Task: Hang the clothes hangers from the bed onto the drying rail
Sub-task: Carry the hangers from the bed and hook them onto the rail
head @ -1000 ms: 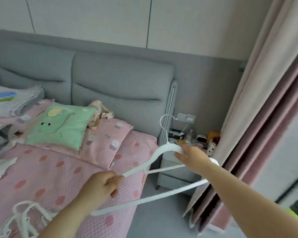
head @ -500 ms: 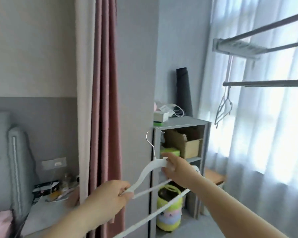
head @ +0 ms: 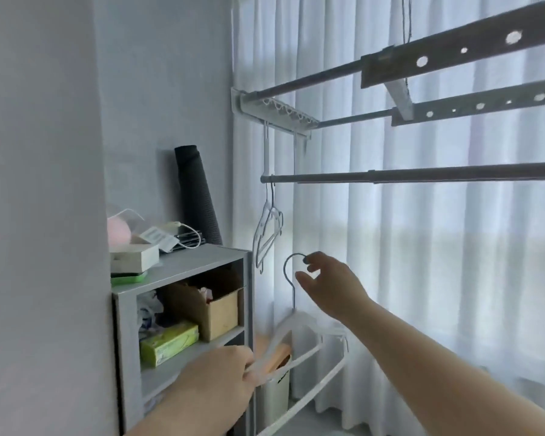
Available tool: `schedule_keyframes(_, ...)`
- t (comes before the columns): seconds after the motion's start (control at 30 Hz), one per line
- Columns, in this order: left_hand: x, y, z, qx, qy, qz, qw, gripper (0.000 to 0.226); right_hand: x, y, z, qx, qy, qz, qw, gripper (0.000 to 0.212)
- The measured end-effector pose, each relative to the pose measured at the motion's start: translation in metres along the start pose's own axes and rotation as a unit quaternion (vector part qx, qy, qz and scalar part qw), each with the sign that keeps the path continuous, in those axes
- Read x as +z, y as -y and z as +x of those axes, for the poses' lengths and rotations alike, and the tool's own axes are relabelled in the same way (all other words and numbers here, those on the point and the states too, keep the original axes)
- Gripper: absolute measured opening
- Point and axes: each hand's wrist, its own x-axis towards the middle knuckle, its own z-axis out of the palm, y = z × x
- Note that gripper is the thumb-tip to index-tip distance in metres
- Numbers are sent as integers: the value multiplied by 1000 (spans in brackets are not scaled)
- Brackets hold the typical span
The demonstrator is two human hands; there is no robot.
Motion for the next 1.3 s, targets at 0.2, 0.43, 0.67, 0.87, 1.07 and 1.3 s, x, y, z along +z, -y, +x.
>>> schedule_keyframes(0.2,-29,8,105,69,-35,41,996,17,-4,-13,110,5,-28,-66,997,31)
schedule_keyframes(0.43,-46,13,193,125,-52,92,986,35,-16,-43,194,7,-29,-41,999,28)
schedule_keyframes(0.67,-72,5,245,68,-91,9,994,24,-30,-48,245,-102,-69,-199,972,39)
schedule_keyframes(0.87,-91,-12,303,13,-157,-59,986,20,-63,-67,285,-124,-135,-420,889,38)
schedule_keyframes(1.07,-90,-36,353,-11,-163,-71,984,24,-73,-91,303,-69,-73,-446,890,32)
schedule_keyframes(1.3,-71,-28,385,-69,-145,-50,986,17,-68,-106,313,-147,-129,-431,881,25)
